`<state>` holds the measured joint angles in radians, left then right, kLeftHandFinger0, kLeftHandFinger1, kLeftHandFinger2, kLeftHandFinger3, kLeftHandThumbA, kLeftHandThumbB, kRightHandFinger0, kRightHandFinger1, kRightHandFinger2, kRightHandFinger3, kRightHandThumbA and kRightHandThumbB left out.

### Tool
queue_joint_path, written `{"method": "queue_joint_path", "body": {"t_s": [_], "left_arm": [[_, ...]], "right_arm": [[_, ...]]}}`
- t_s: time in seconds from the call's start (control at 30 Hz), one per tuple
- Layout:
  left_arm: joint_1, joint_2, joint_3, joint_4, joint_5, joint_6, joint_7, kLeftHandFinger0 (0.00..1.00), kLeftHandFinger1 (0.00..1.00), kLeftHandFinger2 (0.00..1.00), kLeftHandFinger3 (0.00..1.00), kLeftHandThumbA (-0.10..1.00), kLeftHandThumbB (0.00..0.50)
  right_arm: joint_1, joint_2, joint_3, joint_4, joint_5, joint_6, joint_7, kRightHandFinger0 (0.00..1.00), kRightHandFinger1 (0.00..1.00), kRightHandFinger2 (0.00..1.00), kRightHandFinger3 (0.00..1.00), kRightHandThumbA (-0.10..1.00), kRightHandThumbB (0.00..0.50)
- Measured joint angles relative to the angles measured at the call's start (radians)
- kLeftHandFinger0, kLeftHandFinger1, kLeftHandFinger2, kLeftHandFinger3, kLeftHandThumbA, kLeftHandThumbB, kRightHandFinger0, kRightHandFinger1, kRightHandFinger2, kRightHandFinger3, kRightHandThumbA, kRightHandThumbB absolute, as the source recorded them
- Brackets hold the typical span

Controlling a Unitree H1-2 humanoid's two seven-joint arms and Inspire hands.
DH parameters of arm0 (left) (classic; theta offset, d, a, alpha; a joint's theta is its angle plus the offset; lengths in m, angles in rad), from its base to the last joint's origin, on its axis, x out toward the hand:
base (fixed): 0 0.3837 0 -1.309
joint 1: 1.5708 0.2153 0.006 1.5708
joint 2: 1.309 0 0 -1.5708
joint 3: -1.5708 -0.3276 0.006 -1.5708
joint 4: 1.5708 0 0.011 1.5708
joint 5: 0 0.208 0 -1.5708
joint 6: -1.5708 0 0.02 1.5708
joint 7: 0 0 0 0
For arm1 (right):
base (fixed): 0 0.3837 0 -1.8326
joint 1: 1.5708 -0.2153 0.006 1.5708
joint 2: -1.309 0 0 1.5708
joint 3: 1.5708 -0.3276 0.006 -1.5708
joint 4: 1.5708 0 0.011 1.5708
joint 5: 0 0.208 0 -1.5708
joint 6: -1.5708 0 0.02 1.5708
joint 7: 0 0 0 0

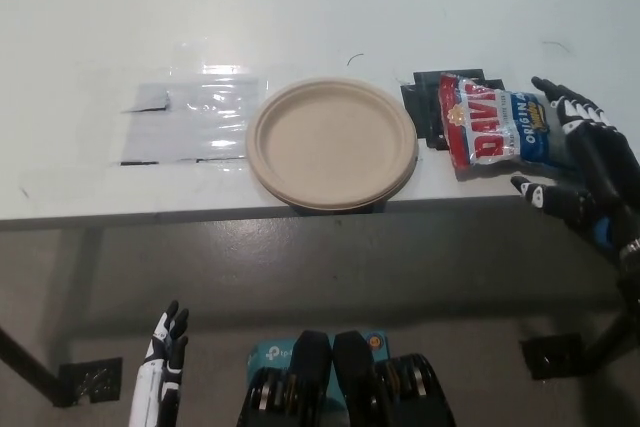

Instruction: The robot picks up a small bag of sunflower seeds on the right hand side and take it to the empty plate on the left hand side then pours some sunflower seeds on to the plate.

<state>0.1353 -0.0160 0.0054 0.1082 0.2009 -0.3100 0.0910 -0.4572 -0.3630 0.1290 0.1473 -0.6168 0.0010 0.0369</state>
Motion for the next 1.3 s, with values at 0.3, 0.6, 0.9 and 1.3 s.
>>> {"method": "queue_joint_path", "body": {"t_s": [0.3,0.6,0.9,1.3], "left_arm": [[0.0,0.001,0.001,0.0,0.0,0.0,0.0,1.0,1.0,1.0,1.0,1.0,0.192],[0.0,0.009,0.0,0.003,0.005,-0.008,0.0,1.0,1.0,1.0,1.0,1.0,0.215],[0.0,0.013,0.0,0.003,0.009,-0.014,0.0,1.0,1.0,1.0,1.0,1.0,0.205],[0.0,0.016,0.001,0.008,0.007,-0.021,0.0,1.0,1.0,1.0,1.0,1.0,0.226]], "right_arm": [[-0.029,-0.008,0.024,0.068,-0.026,0.022,0.001,1.0,1.0,1.0,1.0,0.81,0.372],[-0.036,-0.008,0.044,0.098,-0.054,0.03,-0.005,1.0,1.0,1.0,1.0,0.85,0.368],[-0.071,-0.008,0.051,0.148,-0.07,0.035,-0.014,1.0,1.0,1.0,1.0,0.9,0.37],[-0.103,-0.01,0.054,0.223,-0.074,0.037,-0.015,1.0,1.0,1.0,1.0,0.93,0.389]]}}
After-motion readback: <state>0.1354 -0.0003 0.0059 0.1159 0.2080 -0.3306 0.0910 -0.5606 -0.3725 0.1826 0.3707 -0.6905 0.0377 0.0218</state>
